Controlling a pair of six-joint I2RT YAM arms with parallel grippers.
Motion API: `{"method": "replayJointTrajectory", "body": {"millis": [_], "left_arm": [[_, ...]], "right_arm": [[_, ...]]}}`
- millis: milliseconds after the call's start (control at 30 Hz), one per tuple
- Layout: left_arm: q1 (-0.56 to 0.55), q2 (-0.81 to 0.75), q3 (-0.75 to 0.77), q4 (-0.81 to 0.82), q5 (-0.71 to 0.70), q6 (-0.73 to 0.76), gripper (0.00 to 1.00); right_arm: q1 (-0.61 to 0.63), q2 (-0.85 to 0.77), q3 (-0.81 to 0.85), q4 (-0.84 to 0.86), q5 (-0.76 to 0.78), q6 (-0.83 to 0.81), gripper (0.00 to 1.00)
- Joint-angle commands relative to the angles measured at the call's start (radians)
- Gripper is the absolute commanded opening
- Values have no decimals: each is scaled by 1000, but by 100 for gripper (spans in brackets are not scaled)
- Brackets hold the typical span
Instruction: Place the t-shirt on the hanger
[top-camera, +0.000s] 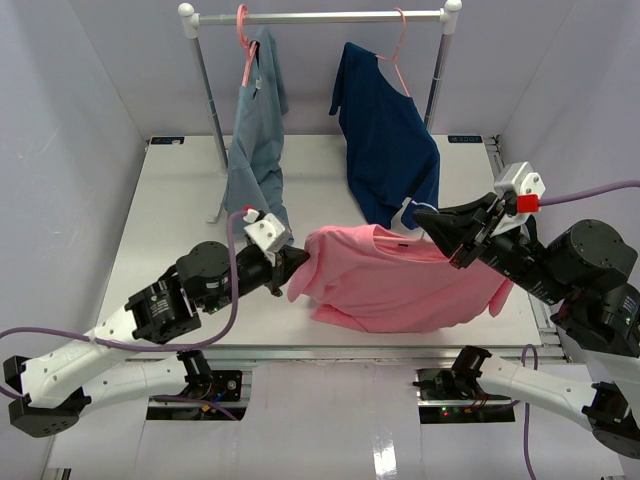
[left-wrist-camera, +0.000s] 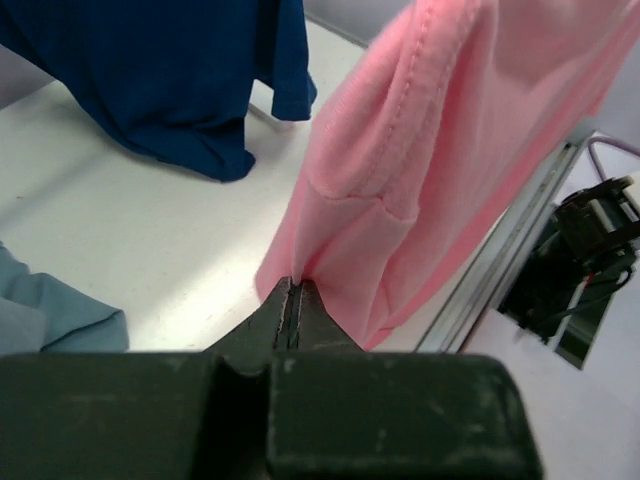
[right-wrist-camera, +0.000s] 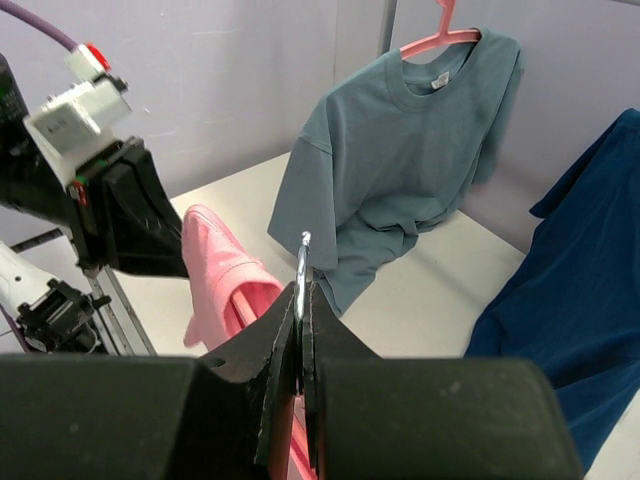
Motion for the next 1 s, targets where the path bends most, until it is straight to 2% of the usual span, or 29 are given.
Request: {"method": "replayJointTrajectory", "body": {"millis": [0, 167, 300, 467, 700, 733, 800, 833, 967], "left_arm": [[-1, 11, 19, -7, -81, 1, 0], [0, -1, 52, -79, -379, -47, 0], [0, -2, 58, -130, -512, -98, 0], [0, 7, 80, -161, -568, -100, 0], [0, 25, 101, -217, -451, -84, 9], [0, 25, 96, -220, -445, -85, 16], [0, 19, 88, -218, -413, -83, 48], [0, 16, 90, -218, -391, -76, 55], [0, -11, 151, -219, -278, -29, 58]], "right_arm": [[4, 4, 82, 93, 32, -3, 8], [4, -16, 84, 76, 68, -19, 8], [3, -16, 83, 73, 62, -16, 8], [4, -10, 76, 74, 59, -14, 8], [3, -11, 71, 84, 69, -16, 8], [3, -11, 70, 85, 72, -16, 8], [3, -11, 66, 89, 73, -16, 8], [4, -9, 66, 88, 70, -16, 8], [3, -1, 33, 84, 52, -15, 8]]}}
